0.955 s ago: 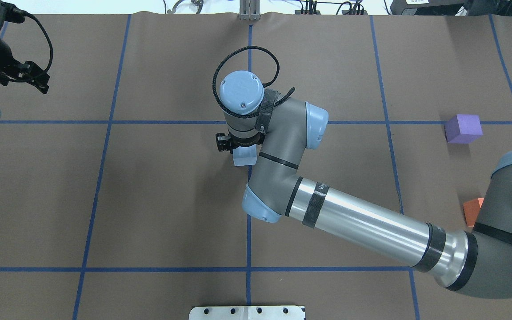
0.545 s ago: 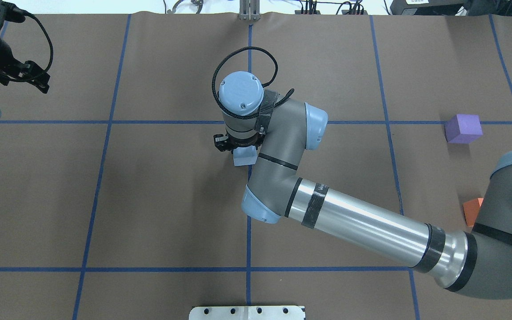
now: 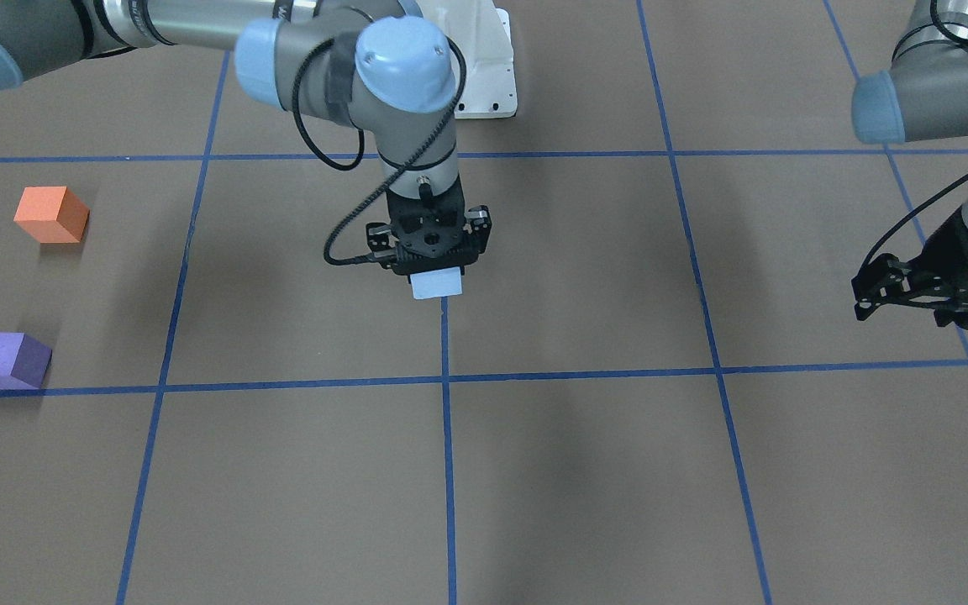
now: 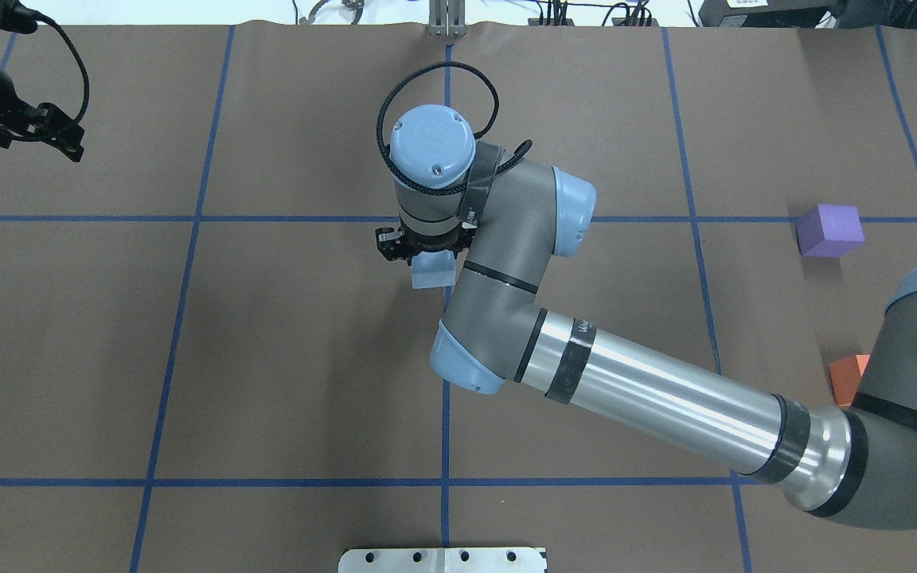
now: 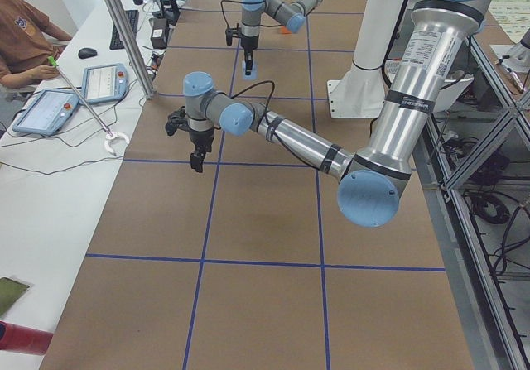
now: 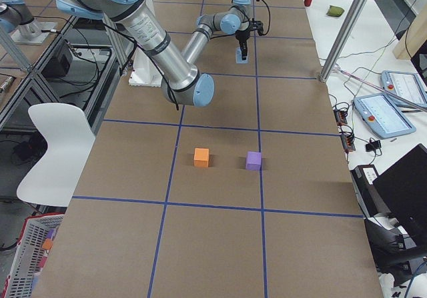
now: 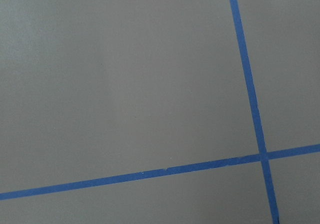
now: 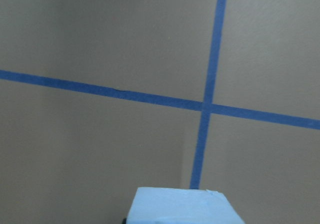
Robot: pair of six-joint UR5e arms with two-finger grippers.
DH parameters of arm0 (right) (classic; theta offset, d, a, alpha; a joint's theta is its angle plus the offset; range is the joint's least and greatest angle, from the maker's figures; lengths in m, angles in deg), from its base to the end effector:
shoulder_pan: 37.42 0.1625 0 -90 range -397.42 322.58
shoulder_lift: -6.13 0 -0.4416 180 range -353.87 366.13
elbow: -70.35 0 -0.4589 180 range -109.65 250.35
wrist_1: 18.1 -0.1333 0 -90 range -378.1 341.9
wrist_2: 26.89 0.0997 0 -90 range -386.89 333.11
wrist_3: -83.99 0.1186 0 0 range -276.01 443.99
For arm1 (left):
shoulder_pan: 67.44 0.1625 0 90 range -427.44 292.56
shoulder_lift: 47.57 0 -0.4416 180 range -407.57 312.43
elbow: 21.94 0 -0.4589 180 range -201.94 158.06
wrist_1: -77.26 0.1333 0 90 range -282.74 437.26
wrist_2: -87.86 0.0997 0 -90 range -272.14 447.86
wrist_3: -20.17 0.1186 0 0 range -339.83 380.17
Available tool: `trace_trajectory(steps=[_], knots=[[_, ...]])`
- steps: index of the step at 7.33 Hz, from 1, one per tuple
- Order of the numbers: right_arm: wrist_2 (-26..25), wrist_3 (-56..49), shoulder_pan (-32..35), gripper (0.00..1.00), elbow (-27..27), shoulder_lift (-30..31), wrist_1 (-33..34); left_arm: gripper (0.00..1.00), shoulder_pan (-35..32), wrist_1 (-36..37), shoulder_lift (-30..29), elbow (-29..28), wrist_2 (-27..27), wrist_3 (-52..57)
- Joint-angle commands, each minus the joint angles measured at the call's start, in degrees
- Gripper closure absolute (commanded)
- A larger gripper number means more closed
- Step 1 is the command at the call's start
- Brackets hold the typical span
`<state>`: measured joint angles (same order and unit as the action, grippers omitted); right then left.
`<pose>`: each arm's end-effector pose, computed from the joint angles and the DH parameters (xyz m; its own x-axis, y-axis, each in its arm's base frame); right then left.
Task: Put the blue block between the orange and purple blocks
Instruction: 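Carry the light blue cube with the right gripper toward the purple cube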
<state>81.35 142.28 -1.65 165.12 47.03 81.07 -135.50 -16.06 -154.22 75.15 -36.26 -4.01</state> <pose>-0.5559 -0.5190 0.0909 0.6885 -0.1192 0.7153 -0.0172 0.9834 0.1805 0.1922 -0.6557 0.4429 0.7498 0.1598 -0.6420 -0.0281 0.9772 0.2104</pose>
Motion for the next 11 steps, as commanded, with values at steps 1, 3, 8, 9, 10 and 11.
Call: trace_trajectory(steps=[1,3,8,9,10,11], knots=[[0.7,-1.2,5.6,1.0,20.1,14.3,6.7,0.0,-3.2,-3.0,4.9,0.1,-0.1,4.7],[6.9,-8.2,13.3,1.0,27.7,27.4,6.0,0.0,-10.4,-4.5,9.9,-0.9,-0.3,11.2],[20.6,-22.3,31.5,1.0,20.8,54.7,-20.1,0.0,-16.9,-4.6,14.0,-1.6,-3.1,20.7],[23.3,-24.3,32.4,1.0,16.3,54.5,-22.9,0.0,-16.7,-4.5,13.8,-2.9,-2.5,20.7],[23.0,-26.5,32.4,1.0,13.0,54.1,-23.1,0.0,-16.7,-4.5,13.8,-3.0,-2.5,20.7],[22.1,-26.4,32.3,1.0,11.4,54.5,-24.0,0.0,-16.6,-4.4,13.8,-3.2,-2.5,20.7]])
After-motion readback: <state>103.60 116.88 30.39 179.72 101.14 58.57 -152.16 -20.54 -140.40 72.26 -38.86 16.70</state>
